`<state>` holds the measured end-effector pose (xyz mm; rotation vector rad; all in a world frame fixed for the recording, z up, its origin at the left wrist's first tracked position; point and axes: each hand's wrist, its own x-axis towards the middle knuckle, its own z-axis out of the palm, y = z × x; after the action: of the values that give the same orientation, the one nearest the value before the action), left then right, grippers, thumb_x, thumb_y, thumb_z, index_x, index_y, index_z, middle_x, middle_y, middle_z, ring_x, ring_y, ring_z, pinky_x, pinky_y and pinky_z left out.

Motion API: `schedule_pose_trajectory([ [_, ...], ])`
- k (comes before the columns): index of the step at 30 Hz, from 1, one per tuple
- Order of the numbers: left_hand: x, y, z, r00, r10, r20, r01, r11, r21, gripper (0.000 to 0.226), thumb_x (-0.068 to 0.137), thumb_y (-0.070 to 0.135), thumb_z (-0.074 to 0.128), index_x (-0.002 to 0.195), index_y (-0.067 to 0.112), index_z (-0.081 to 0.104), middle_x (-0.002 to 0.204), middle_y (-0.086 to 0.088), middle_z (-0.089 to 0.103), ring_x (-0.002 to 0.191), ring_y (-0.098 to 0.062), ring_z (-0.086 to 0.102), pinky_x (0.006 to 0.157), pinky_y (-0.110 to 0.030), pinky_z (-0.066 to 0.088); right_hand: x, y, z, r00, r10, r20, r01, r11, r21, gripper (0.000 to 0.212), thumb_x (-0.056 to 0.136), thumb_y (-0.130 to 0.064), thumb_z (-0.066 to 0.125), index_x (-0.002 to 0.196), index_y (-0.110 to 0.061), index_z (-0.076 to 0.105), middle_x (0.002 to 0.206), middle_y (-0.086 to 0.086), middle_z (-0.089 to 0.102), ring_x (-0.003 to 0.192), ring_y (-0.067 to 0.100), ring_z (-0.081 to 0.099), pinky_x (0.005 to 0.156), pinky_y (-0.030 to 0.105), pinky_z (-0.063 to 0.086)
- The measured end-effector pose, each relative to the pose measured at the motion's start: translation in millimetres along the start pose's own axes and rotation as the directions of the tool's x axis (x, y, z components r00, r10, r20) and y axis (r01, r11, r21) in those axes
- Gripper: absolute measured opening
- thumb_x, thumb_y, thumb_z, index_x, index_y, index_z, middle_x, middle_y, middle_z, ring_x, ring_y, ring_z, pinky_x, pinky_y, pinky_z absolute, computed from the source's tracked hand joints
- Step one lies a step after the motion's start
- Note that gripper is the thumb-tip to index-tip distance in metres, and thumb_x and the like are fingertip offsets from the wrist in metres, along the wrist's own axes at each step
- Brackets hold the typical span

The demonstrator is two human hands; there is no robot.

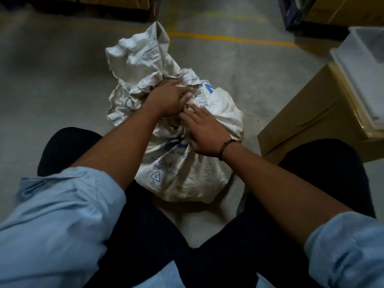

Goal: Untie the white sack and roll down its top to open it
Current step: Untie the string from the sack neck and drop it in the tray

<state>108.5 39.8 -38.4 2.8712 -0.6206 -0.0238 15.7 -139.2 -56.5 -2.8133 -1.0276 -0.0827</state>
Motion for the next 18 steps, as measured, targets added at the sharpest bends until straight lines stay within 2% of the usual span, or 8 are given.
schedule_pose_trajectory([
  [3,-6,2,5,0.981,-0.155,0.118,0.144,0.985,0.095,0.057,0.105,0.055,0.019,0.156,0.036,0.034,0.165,-0.012,0.030,0.153,-0.031,0.021,0.123,-0.049,0.019,-8,6,0,0.981,0.191,0.007,-0.192,0.979,0.065,0.074,0.083,-0.028,0.047,0.152,-0.007,0.032,0.159,0.016,0.032,0.150,0.035,0.023,0.122,0.050,0.023],
  [5,-8,11,4,0.960,-0.248,0.131,0.228,0.962,0.151,0.064,0.101,0.061,0.014,0.156,0.034,0.034,0.161,-0.015,0.036,0.148,-0.038,0.031,0.120,-0.050,0.025,-12,12,0,0.947,0.320,0.024,-0.320,0.939,0.126,0.077,0.082,-0.036,0.034,0.152,-0.004,0.031,0.158,0.020,0.031,0.149,0.037,0.024,0.123,0.047,0.022],
  [9,6,28,-14,0.880,-0.398,0.259,0.357,0.914,0.194,0.074,0.100,0.064,0.022,0.155,0.018,0.038,0.159,-0.018,0.038,0.144,-0.039,0.038,0.119,-0.048,0.030,-17,23,-3,0.891,0.453,0.036,-0.449,0.865,0.225,0.066,0.087,-0.023,0.057,0.147,-0.004,0.037,0.150,0.019,0.042,0.141,0.036,0.035,0.118,0.041,0.029],
  [12,17,37,-35,0.825,-0.431,0.366,0.324,0.891,0.319,0.084,0.091,0.072,0.036,0.151,0.013,0.043,0.156,-0.013,0.045,0.141,-0.035,0.044,0.116,-0.047,0.036,-16,23,-6,0.884,0.468,0.025,-0.459,0.855,0.241,0.060,0.085,-0.021,0.060,0.140,-0.005,0.044,0.139,0.017,0.051,0.131,0.035,0.043,0.107,0.043,0.039],
  [14,13,42,-42,0.761,-0.435,0.482,0.309,0.895,0.321,0.072,0.095,0.066,0.049,0.138,0.008,0.057,0.137,-0.015,0.062,0.125,-0.033,0.059,0.101,-0.038,0.047,-14,21,-6,0.886,0.462,0.041,-0.457,0.853,0.253,0.062,0.080,-0.017,0.062,0.138,-0.003,0.045,0.137,0.018,0.052,0.128,0.036,0.045,0.104,0.045,0.044],
  [16,-1,40,-35,0.684,-0.398,0.611,0.317,0.917,0.243,0.071,0.097,0.065,0.046,0.129,0.003,0.061,0.119,-0.018,0.069,0.103,-0.033,0.067,0.088,-0.035,0.049,-12,20,-4,0.898,0.433,0.079,-0.439,0.866,0.240,0.066,0.074,-0.015,0.063,0.137,-0.002,0.047,0.137,0.020,0.052,0.127,0.038,0.046,0.102,0.047,0.045],
  [17,-13,35,-25,0.711,-0.365,0.601,0.281,0.931,0.233,0.076,0.097,0.070,0.039,0.124,0.004,0.064,0.114,-0.018,0.070,0.097,-0.032,0.066,0.087,-0.036,0.048,-12,19,-3,0.902,0.422,0.091,-0.431,0.872,0.231,0.066,0.074,-0.017,0.064,0.136,-0.001,0.049,0.138,0.021,0.052,0.128,0.039,0.046,0.102,0.048,0.045],
  [18,-27,29,-13,0.797,-0.322,0.511,0.232,0.945,0.232,0.079,0.096,0.074,0.032,0.115,0.007,0.069,0.106,-0.016,0.072,0.092,-0.031,0.066,0.083,-0.036,0.048,-11,18,-1,0.905,0.416,0.093,-0.426,0.877,0.223,0.065,0.075,-0.018,0.063,0.136,-0.002,0.050,0.140,0.021,0.051,0.130,0.039,0.045,0.104,0.048,0.045],
])
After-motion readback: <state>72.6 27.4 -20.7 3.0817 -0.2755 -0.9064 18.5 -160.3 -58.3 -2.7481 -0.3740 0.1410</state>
